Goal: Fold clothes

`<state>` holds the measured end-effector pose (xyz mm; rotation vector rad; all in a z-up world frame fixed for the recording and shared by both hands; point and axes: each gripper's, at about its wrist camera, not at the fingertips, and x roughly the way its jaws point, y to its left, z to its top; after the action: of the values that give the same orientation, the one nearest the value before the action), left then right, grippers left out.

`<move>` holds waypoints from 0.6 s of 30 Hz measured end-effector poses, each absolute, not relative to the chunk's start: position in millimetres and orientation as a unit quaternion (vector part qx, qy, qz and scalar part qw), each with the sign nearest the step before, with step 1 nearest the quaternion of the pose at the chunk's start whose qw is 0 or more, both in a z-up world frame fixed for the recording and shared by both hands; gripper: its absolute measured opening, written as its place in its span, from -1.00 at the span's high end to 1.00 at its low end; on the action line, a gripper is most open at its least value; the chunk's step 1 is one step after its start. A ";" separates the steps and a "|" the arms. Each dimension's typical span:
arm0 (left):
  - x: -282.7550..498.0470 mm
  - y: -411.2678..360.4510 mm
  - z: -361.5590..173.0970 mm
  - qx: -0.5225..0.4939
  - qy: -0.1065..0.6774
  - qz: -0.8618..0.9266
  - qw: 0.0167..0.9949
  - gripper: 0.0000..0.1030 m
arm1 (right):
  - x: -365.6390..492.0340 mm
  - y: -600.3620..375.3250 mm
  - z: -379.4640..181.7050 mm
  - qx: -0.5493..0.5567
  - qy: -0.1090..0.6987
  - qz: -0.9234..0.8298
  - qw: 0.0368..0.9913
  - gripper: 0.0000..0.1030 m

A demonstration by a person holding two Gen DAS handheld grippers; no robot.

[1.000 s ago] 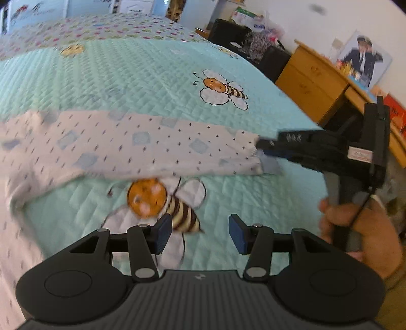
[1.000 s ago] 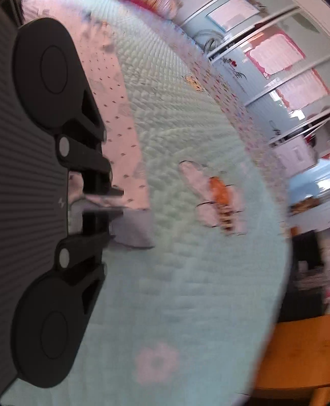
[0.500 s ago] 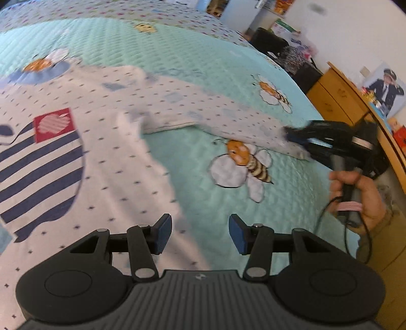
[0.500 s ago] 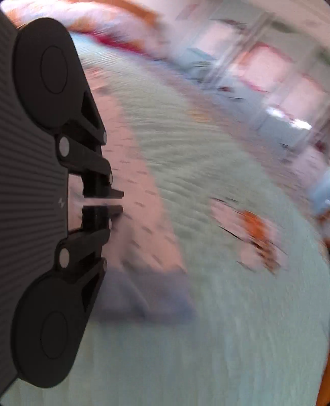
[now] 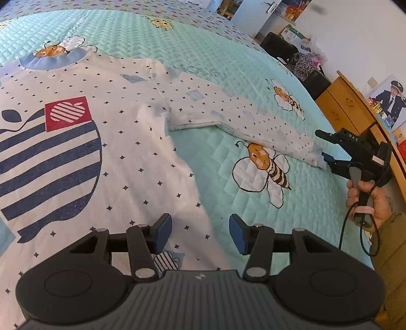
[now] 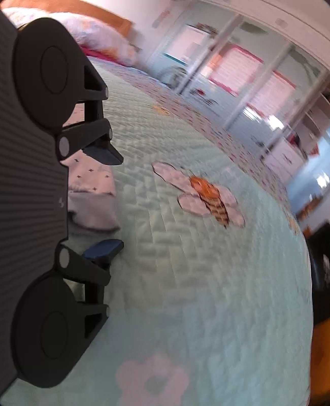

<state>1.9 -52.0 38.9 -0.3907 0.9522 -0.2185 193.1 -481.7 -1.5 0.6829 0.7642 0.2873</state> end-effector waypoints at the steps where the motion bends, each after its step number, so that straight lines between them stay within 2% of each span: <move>1: 2.9 -51.6 38.4 -0.186 0.455 -0.105 0.864 -0.04 | 192.5 -479.6 0.0 0.312 0.365 0.150 0.864 -0.30; 3: 4.8 -51.5 37.7 -0.184 0.456 -0.106 0.864 -0.04 | 188.6 -480.3 2.4 0.295 0.367 0.164 0.867 -0.21; 6: 6.1 -54.9 37.8 -0.176 0.456 -0.105 0.866 -0.07 | 178.8 -478.9 4.9 0.270 0.374 0.169 0.871 0.23; 8: 6.6 -58.3 37.5 -0.168 0.456 -0.106 0.867 -0.15 | 171.9 -476.3 6.7 0.252 0.379 0.170 0.874 0.87; 18: 7.4 -60.6 38.2 -0.159 0.458 -0.109 0.868 -0.21 | 203.9 -453.2 25.2 0.143 0.379 0.109 0.908 0.95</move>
<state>7.4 -60.6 38.2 -0.3324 0.9597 -0.2284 203.9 -453.2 25.2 0.2944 0.7831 0.2260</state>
